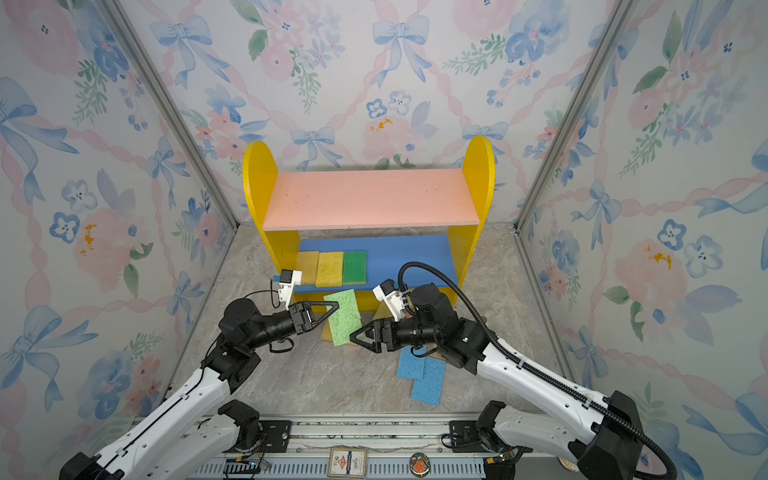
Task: Place and organize the cleaning sponges onto the shelf
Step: 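Hold the light green sponge up with the right gripper while the left gripper approaches it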
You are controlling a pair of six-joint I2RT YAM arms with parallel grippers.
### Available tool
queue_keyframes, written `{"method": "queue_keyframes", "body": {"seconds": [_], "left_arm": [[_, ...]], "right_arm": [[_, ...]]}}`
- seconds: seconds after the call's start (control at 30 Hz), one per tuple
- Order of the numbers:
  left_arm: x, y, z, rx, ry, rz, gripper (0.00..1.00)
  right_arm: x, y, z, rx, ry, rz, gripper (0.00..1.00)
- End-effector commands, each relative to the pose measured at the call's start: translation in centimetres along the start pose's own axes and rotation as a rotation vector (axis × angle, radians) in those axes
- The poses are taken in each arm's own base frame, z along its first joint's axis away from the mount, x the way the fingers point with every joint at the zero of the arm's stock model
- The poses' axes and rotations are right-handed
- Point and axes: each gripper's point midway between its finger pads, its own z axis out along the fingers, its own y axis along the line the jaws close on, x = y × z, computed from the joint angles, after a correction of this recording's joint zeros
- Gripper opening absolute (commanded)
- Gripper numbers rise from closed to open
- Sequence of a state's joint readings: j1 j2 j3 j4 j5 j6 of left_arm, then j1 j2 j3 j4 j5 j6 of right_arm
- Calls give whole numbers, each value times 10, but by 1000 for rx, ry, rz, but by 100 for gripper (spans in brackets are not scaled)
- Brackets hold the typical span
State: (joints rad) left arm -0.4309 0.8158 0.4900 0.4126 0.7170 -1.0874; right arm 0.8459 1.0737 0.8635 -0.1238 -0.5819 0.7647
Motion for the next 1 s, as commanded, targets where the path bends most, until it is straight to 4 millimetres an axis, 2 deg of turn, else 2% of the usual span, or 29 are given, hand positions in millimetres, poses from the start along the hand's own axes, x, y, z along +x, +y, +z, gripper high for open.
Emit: {"method": "queue_keyframes", "body": {"seconds": [0.0, 0.2, 0.57, 0.63, 0.8, 0.87, 0.97], "left_arm": [[-4, -15, -1, 54, 4, 17, 12], [0, -8, -3, 43, -8, 0, 11], [0, -8, -4, 44, -13, 3, 11], [0, -8, -5, 44, -14, 3, 12], [3, -6, -6, 43, -11, 0, 28], [3, -6, -6, 43, -14, 3, 47], [2, -6, -8, 40, -22, 18, 67]], "right_arm": [[-3, 12, 2, -72, 2, -2, 72], [-5, 14, 5, -93, -10, 6, 58], [-5, 1, 0, -17, -39, 14, 20], [-7, -2, -1, 11, -53, 15, 16], [-12, -17, -9, 126, -83, 13, 12], [-14, -21, -15, 169, -96, 5, 12], [-19, -28, -30, 245, -132, -6, 12]]}}
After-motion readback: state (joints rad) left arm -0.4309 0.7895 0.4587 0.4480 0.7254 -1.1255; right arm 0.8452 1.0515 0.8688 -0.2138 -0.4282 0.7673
